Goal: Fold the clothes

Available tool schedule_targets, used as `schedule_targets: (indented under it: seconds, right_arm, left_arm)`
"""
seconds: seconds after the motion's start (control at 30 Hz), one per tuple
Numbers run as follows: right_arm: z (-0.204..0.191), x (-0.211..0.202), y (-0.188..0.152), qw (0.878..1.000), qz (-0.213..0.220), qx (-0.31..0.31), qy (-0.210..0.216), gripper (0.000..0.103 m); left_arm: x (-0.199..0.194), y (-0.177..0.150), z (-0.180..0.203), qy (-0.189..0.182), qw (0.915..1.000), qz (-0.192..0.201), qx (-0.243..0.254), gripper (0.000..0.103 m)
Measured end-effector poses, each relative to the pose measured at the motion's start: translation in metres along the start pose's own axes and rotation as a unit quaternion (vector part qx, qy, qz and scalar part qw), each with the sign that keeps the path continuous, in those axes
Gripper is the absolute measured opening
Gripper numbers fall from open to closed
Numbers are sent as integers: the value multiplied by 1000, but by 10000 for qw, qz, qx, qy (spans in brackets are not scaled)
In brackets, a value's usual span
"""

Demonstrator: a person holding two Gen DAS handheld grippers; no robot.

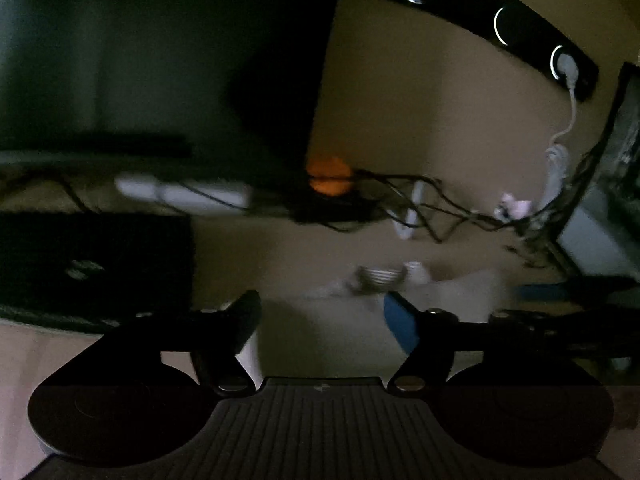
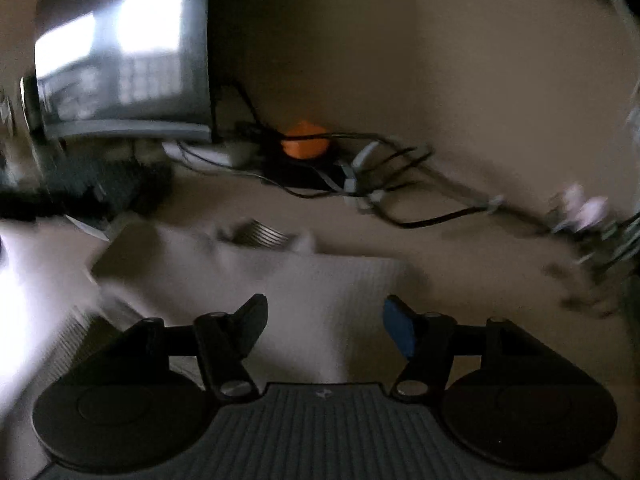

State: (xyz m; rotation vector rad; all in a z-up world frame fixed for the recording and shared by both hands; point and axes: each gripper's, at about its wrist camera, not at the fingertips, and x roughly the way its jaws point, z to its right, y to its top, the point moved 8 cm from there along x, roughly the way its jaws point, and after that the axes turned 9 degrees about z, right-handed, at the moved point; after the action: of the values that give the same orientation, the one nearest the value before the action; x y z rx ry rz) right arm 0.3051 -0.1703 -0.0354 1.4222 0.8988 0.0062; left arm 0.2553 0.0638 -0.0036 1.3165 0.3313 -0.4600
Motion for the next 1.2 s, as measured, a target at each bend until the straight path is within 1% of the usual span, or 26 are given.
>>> schedule_targets:
  seconds: [0.03,0.07,0.13,0.17,0.23,0.27,0.3,0.33,0.37,0.43,0.47,0.53,0.6,0.67,0.73,0.8,0.83,0.9,1.03,1.2]
  right_arm:
    - [-1,8,-1,9997,-65,218,112,64]
    - [0,19,-7,9993,-205,298,67,64]
    - [0,36,-18,9986,-420,308,9,65]
    - [-2,36,-19,9990,-400,200,13,65]
    - [-4,27,-19,9995,-326,36,-24,65]
    - [-4,19,-18,9996,-276,-26,-60,65]
    - [-5,11,-17,9997,-226,-89,-97,65]
    - [-5,3,-16,9996,-175,-174,-143,65]
    - [-5,-9,-18,9988,-114,-396,-249,66]
    - [-3,-31,-29,9963,-84,-740,-435,69]
    - [0,-41,-35,9948,-95,-865,-529,69]
    - [8,-60,-52,9923,-203,-957,-765,69]
    - [4,-75,-70,9900,-299,-942,-1002,69]
    - [-5,-86,-84,9886,-354,-916,-1142,69]
    - [-9,-90,-95,9855,-426,-1037,-1276,69]
    - [-9,-91,-106,9805,-478,-1202,-1478,70]
    - [-7,-91,-109,9790,-417,-1245,-1557,77]
    - [-3,-91,-110,9759,-338,-1332,-1697,84]
    - [3,-94,-110,9688,-311,-1537,-1920,84]
    - [11,-97,-107,9618,-385,-1611,-2179,85]
  left_arm:
    - [11,-9,-2,77,9998,-188,-87,80]
    - [22,-18,-5,156,9990,-376,-173,85]
    - [39,-41,-13,420,9953,-807,-346,87]
    - [38,-43,-13,502,9944,-860,-360,94]
    - [34,-48,-15,666,9924,-962,-386,95]
    - [27,-49,-14,547,9913,-1024,-625,95]
    - [19,-48,-11,443,9916,-972,-729,95]
    - [5,-45,-5,368,9938,-832,-645,95]
    - [-9,-43,1,293,9956,-691,-559,96]
    - [-38,-43,14,135,9984,-472,-273,98]
    - [-51,-48,22,-5,9986,-445,-269,99]
    - [-62,-65,37,-288,9964,-660,-437,99]
    - [-68,-85,52,-572,9923,-930,-588,99]
    - [-65,-93,56,-546,9924,-973,-524,99]
    - [-61,-102,61,-519,9924,-1016,-459,99]
    - [-58,-110,65,-491,9924,-1058,-394,102]
    - [-56,-114,67,-478,9924,-1079,-362,102]
    - [-53,-122,71,-450,9922,-1121,-296,103]
    - [-32,-116,76,-430,9933,-1053,-199,103]
    - [-20,-114,82,-468,9922,-1155,-67,103]
